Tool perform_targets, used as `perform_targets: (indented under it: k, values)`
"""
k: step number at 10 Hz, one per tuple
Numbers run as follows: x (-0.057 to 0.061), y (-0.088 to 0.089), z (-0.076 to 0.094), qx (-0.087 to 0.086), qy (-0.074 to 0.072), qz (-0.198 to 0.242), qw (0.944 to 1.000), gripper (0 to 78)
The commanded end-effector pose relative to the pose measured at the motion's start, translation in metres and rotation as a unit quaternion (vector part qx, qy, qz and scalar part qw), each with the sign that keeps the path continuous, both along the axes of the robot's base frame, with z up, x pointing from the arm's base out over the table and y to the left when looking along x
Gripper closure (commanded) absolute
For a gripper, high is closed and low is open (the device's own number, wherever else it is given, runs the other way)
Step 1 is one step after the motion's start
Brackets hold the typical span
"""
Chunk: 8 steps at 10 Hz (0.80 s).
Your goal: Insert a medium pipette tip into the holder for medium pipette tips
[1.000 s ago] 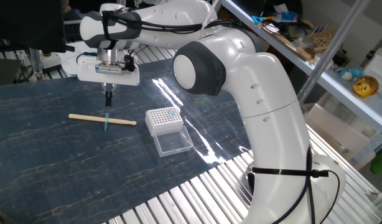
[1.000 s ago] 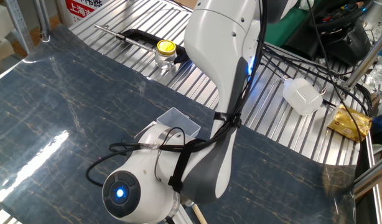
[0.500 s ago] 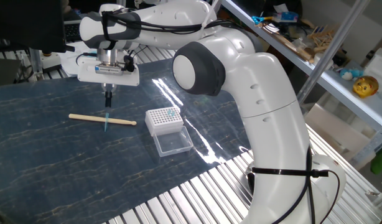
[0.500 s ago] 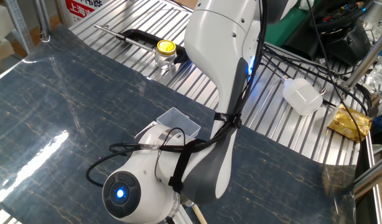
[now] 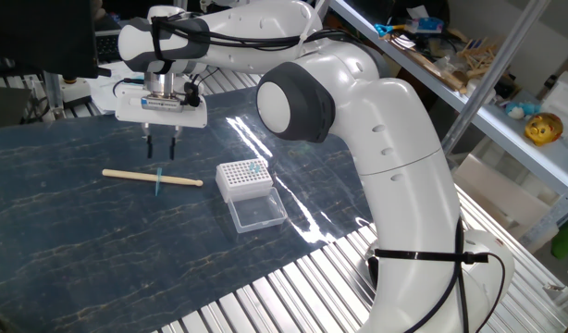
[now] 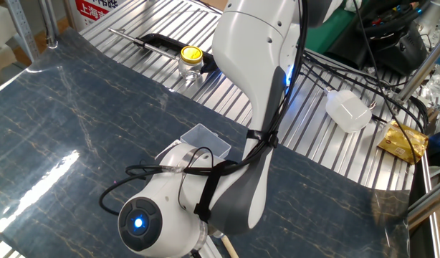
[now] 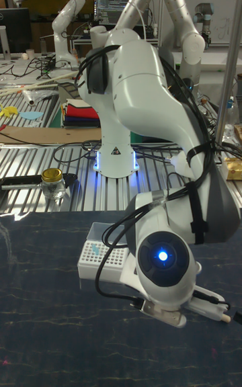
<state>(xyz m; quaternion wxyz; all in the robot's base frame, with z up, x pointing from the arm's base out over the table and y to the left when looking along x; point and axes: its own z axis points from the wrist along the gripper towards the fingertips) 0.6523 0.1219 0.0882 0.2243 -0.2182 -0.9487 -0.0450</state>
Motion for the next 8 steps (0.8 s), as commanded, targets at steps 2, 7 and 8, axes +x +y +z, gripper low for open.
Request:
perform_targets:
  k: [2, 7, 8]
  values:
    - [0.0014, 0.0002, 0.0017, 0.000, -0.001, 0.000, 1.0000, 0.1]
    - [0.0014, 0.0002, 0.0017, 0.000, -0.001, 0.000, 1.0000, 0.1]
    - [-0.0006, 0.0028, -0.0020, -0.001, 0.009, -0.005, 0.9999, 0.1]
